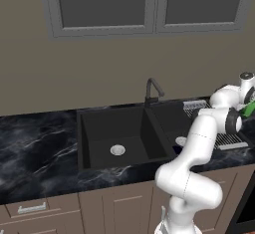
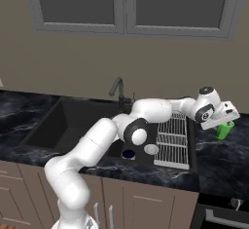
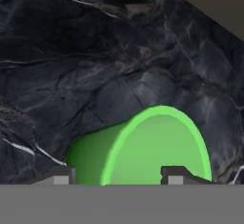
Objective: Move any existing items from the left basin to the right basin for drying. Then move the cup from the counter to the left basin of the sink for washing.
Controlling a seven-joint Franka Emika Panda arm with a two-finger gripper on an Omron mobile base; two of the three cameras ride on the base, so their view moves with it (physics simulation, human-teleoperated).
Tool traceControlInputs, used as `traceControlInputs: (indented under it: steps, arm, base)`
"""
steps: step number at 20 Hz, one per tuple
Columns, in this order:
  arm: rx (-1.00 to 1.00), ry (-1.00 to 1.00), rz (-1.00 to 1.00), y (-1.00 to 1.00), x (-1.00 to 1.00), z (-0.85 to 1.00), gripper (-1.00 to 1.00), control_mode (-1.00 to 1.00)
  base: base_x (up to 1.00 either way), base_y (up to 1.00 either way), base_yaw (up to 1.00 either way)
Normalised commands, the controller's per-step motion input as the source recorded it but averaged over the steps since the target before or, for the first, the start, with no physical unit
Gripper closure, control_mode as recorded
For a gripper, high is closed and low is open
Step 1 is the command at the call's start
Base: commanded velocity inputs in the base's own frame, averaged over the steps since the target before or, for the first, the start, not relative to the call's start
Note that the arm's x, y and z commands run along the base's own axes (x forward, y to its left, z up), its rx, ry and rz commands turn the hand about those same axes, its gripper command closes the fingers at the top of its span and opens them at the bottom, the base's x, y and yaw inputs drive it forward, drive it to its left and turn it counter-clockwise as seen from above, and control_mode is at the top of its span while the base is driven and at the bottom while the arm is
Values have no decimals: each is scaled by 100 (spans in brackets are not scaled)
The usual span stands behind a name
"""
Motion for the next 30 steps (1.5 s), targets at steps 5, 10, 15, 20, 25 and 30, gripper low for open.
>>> traceControlInputs:
  steps: [5, 10, 15, 20, 25, 30]
  arm:
    - [0, 0, 0, 2, 0, -10, 100, -100]
    - [3, 0, 0, 20, -6, -20, 100, -100]
    - [2, 0, 0, 40, -41, 0, 100, -100]
    - [7, -1, 0, 50, -62, 18, 100, -100]
    - [5, -4, 1, 71, -78, 4, 100, -100]
    - [0, -11, 3, 95, -73, 5, 100, -100]
  base:
    - [0, 0, 0]
    - [0, 0, 0]
    - [0, 0, 0]
    - [0, 0, 0]
    - [0, 0, 0]
    - [0, 0, 0]
